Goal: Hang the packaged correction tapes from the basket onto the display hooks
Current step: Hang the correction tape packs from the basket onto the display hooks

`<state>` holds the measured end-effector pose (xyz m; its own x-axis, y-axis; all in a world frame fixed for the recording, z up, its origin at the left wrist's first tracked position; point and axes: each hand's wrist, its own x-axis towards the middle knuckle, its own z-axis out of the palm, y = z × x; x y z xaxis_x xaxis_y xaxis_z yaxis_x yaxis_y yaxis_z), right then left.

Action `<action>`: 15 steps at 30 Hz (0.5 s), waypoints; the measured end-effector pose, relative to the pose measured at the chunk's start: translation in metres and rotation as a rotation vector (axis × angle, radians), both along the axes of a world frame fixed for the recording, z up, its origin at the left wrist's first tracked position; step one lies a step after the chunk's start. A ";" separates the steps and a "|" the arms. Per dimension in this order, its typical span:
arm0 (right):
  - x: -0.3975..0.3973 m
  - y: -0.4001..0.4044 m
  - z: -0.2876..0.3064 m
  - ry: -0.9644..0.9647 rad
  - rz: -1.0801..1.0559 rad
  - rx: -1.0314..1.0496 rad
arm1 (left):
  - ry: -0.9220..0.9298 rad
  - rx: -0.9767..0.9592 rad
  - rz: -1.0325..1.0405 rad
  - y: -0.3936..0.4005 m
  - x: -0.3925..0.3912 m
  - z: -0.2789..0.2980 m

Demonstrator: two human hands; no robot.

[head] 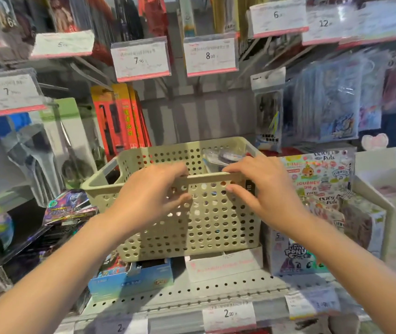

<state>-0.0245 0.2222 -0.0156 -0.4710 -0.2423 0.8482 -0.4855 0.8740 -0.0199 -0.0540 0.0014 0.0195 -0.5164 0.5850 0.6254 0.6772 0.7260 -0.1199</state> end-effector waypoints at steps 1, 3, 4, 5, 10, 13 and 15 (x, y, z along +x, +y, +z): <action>-0.001 0.001 -0.001 0.004 0.018 -0.008 | -0.025 -0.012 0.011 0.001 0.001 0.002; -0.003 0.002 -0.002 0.015 0.043 -0.016 | -0.118 -0.057 0.033 0.002 0.004 0.009; -0.004 0.002 -0.002 0.026 0.052 -0.017 | -0.193 -0.072 0.025 0.004 0.006 0.014; -0.005 0.002 -0.003 0.042 0.062 -0.020 | -0.284 -0.056 -0.001 0.007 0.007 0.021; -0.006 0.004 -0.008 0.114 0.104 -0.038 | -0.559 0.171 -0.037 0.031 -0.007 0.045; -0.008 0.004 -0.009 0.134 0.119 -0.050 | -0.707 0.323 0.042 0.050 -0.024 0.049; -0.009 0.004 -0.009 0.149 0.116 -0.051 | -0.831 0.454 0.103 0.062 -0.032 0.051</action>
